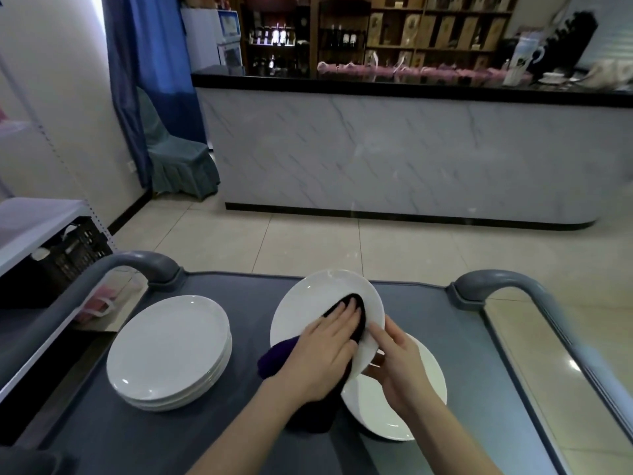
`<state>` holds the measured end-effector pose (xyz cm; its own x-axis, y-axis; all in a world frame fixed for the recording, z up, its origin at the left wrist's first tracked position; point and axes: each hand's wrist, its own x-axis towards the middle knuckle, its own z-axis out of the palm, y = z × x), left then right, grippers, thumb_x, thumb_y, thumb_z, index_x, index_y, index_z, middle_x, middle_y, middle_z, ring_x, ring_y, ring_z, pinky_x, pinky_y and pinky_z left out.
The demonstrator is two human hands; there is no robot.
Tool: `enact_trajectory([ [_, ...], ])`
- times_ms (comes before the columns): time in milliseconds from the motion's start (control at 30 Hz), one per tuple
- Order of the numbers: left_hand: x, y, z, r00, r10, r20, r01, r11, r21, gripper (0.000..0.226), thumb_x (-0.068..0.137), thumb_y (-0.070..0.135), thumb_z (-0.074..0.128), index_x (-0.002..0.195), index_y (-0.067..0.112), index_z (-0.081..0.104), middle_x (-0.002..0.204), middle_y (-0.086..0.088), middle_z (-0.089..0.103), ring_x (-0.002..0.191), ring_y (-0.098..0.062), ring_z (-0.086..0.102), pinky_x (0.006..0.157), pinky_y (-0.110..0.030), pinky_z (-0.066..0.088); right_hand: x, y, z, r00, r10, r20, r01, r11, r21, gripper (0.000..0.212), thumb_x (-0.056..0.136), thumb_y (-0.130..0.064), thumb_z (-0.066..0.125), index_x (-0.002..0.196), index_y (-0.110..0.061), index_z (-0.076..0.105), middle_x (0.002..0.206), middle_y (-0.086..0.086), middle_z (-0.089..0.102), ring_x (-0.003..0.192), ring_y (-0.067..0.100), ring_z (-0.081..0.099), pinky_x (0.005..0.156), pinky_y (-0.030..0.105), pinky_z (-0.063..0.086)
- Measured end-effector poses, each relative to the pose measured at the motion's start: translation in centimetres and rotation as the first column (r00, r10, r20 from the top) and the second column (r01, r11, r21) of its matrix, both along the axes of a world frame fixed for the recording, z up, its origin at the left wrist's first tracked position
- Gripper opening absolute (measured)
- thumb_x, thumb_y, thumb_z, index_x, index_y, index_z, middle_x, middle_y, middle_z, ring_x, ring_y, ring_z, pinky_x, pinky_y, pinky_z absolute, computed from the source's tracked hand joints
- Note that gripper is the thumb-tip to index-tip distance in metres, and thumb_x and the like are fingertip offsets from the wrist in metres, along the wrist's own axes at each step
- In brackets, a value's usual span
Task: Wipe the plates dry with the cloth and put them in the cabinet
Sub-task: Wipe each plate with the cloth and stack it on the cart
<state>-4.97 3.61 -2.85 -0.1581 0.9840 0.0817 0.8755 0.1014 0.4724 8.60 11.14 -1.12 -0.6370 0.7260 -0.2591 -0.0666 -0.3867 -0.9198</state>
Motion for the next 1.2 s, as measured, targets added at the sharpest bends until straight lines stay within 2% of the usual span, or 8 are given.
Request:
enact_trajectory([
  [100,-2.5,1.3,0.4,0.994,0.107,0.036,-0.107,0.994,-0.014,0.057,0.105,0.029,0.024,0.156,0.03,-0.001,0.155,0.023,-0.014,0.147,0.005,-0.01,0.121,-0.024,-0.003,0.6,0.0,0.3,1.0,0.012,-0.002,-0.012,0.999,0.045,0.031,0.099,-0.018,0.057,0.122,-0.035,0.069,0.109,0.008,0.076,0.086,0.029,0.074,0.066,0.036,0.058],
  [267,-4.4,-0.1,-0.3,0.957,0.239,-0.163,-0.231,0.971,0.069,0.054,0.106,0.032,0.022,0.157,0.031,0.005,0.159,0.021,-0.01,0.147,0.004,-0.009,0.118,-0.023,-0.006,1.6,1.3,0.9,0.998,-0.063,-0.025,0.064,0.996,0.063,0.033,0.095,-0.013,0.06,0.119,-0.031,0.072,0.102,0.007,0.076,0.076,0.025,0.07,0.062,0.038,0.057],
  [500,-0.2,-4.9,-1.1,0.994,0.101,-0.047,-0.095,0.988,0.123,0.051,0.101,0.04,0.012,0.152,0.04,0.016,0.16,0.023,0.008,0.147,0.006,0.003,0.12,-0.026,-0.004,1.7,2.5,1.4,0.982,-0.173,-0.08,0.175,0.985,0.015,0.029,0.095,-0.011,0.06,0.119,-0.023,0.071,0.103,0.007,0.075,0.075,0.022,0.069,0.063,0.038,0.059],
  [667,1.9,-2.7,-0.3,0.998,0.055,-0.034,-0.051,0.993,0.107,0.052,0.103,0.035,0.012,0.153,0.039,-0.001,0.158,0.027,-0.014,0.144,0.01,-0.016,0.118,-0.022,-0.005,0.7,1.1,1.3,0.994,-0.08,-0.071,0.083,0.996,0.037,0.027,0.098,-0.013,0.056,0.114,-0.027,0.073,0.107,0.01,0.075,0.085,0.026,0.073,0.066,0.037,0.058],
  [800,0.7,0.0,1.0,0.999,0.041,-0.034,-0.037,0.993,0.112,0.055,0.106,0.028,0.022,0.157,0.032,0.001,0.16,0.023,-0.014,0.144,0.009,-0.019,0.119,-0.024,-0.001,0.2,-1.1,0.7,0.999,0.013,-0.039,-0.011,0.998,0.054,0.032,0.101,-0.018,0.054,0.125,-0.033,0.068,0.112,0.009,0.075,0.097,0.032,0.073,0.069,0.039,0.059],
  [1000,-2.2,0.6,0.4,0.993,0.114,0.001,-0.113,0.985,0.132,0.057,0.106,0.027,0.025,0.151,0.037,-0.01,0.158,0.022,-0.019,0.144,0.008,-0.02,0.122,-0.026,-0.003,1.4,-1.4,1.5,0.997,0.068,0.034,-0.071,0.99,0.125,0.04,0.088,-0.024,0.063,0.125,-0.041,0.066,0.103,0.013,0.076,0.087,0.027,0.074,0.067,0.037,0.059],
  [1100,-3.3,0.0,-0.2,0.974,0.226,-0.025,-0.22,0.964,0.151,0.058,0.106,0.03,0.025,0.153,0.034,-0.007,0.162,0.018,-0.014,0.147,0.004,-0.015,0.123,-0.029,0.001,2.2,-0.8,1.9,0.997,0.065,0.047,-0.071,0.987,0.146,0.041,0.084,-0.025,0.064,0.12,-0.043,0.069,0.1,0.014,0.076,0.081,0.024,0.072,0.064,0.037,0.058],
  [1200,-3.5,-0.6,-0.4,0.953,0.302,0.008,-0.296,0.927,0.231,0.058,0.104,0.029,0.034,0.157,0.029,0.01,0.164,0.015,0.002,0.15,-0.003,0.004,0.119,-0.027,0.011,2.9,-0.5,2.2,0.996,0.054,0.072,-0.067,0.98,0.188,0.041,0.089,-0.018,0.064,0.117,-0.047,0.069,0.1,0.013,0.076,0.083,0.023,0.072,0.065,0.037,0.058],
])
